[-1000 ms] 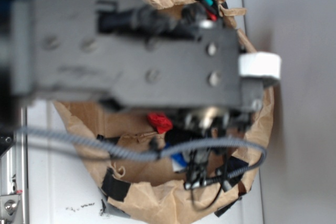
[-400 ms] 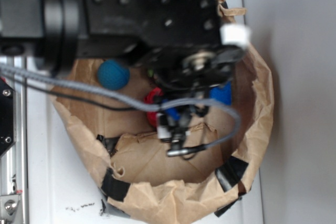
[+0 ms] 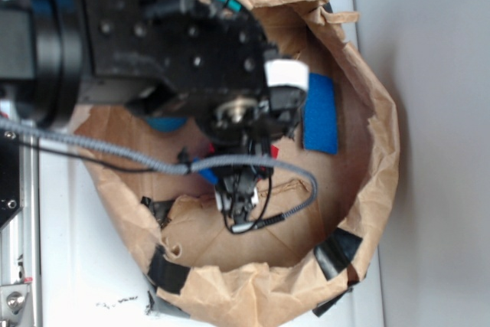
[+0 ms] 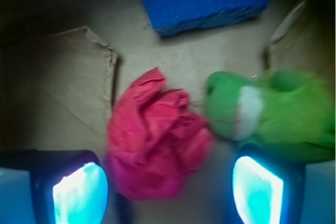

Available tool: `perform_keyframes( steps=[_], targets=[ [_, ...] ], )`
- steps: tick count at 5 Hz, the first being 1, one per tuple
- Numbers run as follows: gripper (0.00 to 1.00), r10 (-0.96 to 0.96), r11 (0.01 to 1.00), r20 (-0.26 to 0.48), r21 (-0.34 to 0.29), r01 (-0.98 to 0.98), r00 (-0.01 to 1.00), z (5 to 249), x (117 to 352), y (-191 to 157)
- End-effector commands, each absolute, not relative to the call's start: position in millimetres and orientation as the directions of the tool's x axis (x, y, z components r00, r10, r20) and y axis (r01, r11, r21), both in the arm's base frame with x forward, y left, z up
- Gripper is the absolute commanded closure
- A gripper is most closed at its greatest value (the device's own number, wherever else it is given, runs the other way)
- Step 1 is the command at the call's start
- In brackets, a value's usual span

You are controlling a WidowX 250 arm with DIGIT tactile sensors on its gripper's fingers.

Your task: Grab the red paper.

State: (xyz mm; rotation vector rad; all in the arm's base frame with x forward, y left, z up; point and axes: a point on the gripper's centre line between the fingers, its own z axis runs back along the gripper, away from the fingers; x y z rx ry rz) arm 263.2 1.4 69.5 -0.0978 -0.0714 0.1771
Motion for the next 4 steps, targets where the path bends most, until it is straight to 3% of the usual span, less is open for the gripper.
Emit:
perform_keyframes(
  steps=[1,2,3,4],
  targets=[
    [0.0,0.238,0.971,0.132,-0.057,-0.232,0.962,58.3,286.3,-11.8],
    [1.0,0.243,0.97,0.178,-0.022,-0.243,0.954,48.0,288.9,-12.2],
    [1.0,0.233,0.973,0.168,-0.032,-0.231,0.958,57.1,288.6,-12.6],
    [1.0,0.225,0.974,0.124,-0.069,-0.218,0.966,82.3,283.1,-8.9]
  ],
)
